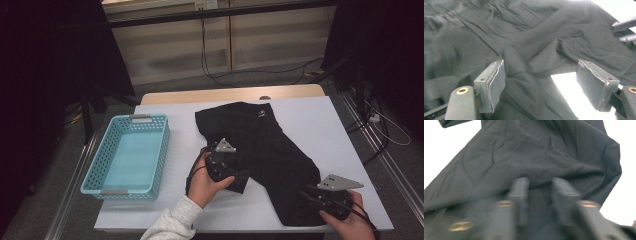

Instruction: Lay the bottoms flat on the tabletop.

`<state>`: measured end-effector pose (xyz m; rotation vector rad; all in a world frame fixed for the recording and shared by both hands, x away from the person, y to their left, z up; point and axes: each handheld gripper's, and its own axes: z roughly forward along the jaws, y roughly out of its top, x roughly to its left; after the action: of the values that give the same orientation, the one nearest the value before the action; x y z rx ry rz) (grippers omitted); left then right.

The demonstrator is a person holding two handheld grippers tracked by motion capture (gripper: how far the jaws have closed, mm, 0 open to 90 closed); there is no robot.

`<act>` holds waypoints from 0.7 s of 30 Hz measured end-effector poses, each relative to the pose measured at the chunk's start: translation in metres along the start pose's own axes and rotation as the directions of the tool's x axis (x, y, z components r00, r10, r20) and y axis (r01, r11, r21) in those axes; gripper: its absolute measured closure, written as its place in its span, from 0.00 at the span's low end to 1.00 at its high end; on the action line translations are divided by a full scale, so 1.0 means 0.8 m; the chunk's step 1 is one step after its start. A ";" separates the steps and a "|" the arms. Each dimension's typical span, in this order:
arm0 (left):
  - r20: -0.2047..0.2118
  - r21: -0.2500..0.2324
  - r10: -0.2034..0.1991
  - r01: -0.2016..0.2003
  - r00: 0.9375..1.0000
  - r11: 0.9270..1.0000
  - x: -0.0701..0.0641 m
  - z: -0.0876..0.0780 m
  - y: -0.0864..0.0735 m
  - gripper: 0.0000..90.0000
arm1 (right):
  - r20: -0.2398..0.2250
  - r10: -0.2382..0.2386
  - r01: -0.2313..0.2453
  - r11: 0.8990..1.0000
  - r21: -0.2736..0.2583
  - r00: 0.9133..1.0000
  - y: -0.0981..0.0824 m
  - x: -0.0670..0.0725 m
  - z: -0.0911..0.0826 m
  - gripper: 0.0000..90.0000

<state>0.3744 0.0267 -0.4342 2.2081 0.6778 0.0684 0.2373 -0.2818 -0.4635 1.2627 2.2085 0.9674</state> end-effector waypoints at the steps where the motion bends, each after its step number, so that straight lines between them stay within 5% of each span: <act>1: 0.007 0.004 0.001 -0.002 1.000 1.000 -0.002 0.004 -0.001 0.29 | -0.009 -0.005 0.005 1.000 0.002 1.000 0.000 0.000 0.000 0.90; 4: 0.014 0.021 0.019 -0.019 1.000 1.000 -0.007 0.013 -0.004 0.31 | -0.037 0.008 -0.008 1.000 0.009 0.999 0.001 -0.003 -0.003 1.00; 11: 0.022 0.014 0.038 -0.038 0.999 0.999 -0.011 0.024 -0.004 0.37 | -0.041 0.047 -0.048 0.999 -0.011 0.998 0.001 -0.014 -0.017 1.00; 21: -0.013 0.041 0.015 -0.014 1.000 0.999 -0.002 0.027 -0.011 0.54 | 0.025 0.103 -0.102 0.994 -0.040 0.994 -0.010 -0.046 -0.040 1.00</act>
<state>0.3747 0.0159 -0.4545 2.2533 0.6760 0.0769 0.2301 -0.3281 -0.4474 1.3749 2.1118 1.0206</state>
